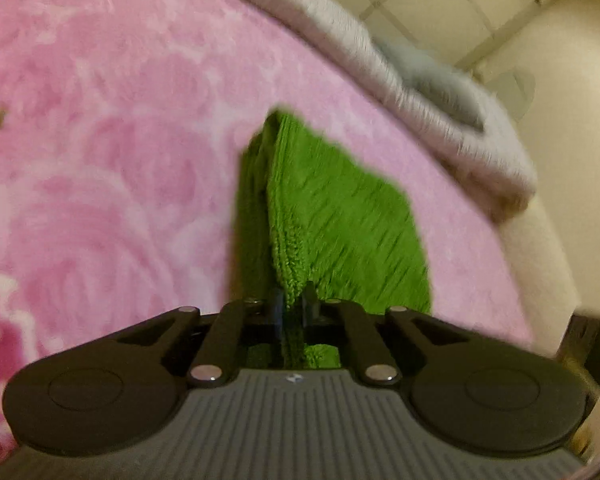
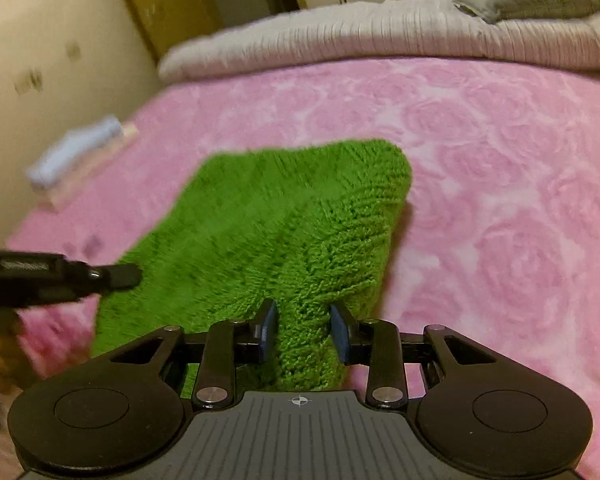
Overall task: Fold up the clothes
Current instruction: 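Lower the folded green vest onto the bedspread with both grippers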
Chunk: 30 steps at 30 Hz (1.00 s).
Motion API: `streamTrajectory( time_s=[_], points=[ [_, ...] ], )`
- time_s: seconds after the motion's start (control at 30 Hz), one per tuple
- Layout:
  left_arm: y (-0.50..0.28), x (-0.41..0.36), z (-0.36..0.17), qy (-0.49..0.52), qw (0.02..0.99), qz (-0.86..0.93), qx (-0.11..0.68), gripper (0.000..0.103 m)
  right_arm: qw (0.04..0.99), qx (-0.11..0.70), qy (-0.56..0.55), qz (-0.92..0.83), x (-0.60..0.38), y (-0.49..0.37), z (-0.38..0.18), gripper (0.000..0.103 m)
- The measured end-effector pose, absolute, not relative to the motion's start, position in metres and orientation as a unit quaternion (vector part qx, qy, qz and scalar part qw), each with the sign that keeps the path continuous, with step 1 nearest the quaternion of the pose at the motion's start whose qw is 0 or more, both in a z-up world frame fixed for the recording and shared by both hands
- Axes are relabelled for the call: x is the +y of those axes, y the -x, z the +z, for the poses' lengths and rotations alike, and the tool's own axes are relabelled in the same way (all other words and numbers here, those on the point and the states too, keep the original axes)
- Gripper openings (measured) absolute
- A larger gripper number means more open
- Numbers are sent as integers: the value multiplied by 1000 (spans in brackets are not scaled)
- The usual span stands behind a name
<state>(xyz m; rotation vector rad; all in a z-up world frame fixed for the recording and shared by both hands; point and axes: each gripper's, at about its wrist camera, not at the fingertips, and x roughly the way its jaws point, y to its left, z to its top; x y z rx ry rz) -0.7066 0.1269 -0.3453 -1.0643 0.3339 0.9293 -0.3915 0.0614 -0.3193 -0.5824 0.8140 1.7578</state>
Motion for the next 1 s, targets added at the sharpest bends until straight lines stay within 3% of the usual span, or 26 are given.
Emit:
streamTrajectory(
  time_s=[0.17,0.47,0.6,0.87,1.0],
  points=[
    [701,121,-353,485,739,443,150,12,538,344,236,733,49,384,-322,34],
    [682,63,-299,384,790,442,183,16,538,323,187,756,-13,388,-305,33],
    [652,47,-314,335,795,441,246,16,553,291,206,753,-22,407,-304,33],
    [648,43,-326,281,807,437,281,18,555,215,289,750,-28,437,-333,33],
    [653,49,-317,288,805,429,291,17,534,233,308,752,-17,432,-314,34]
  ],
)
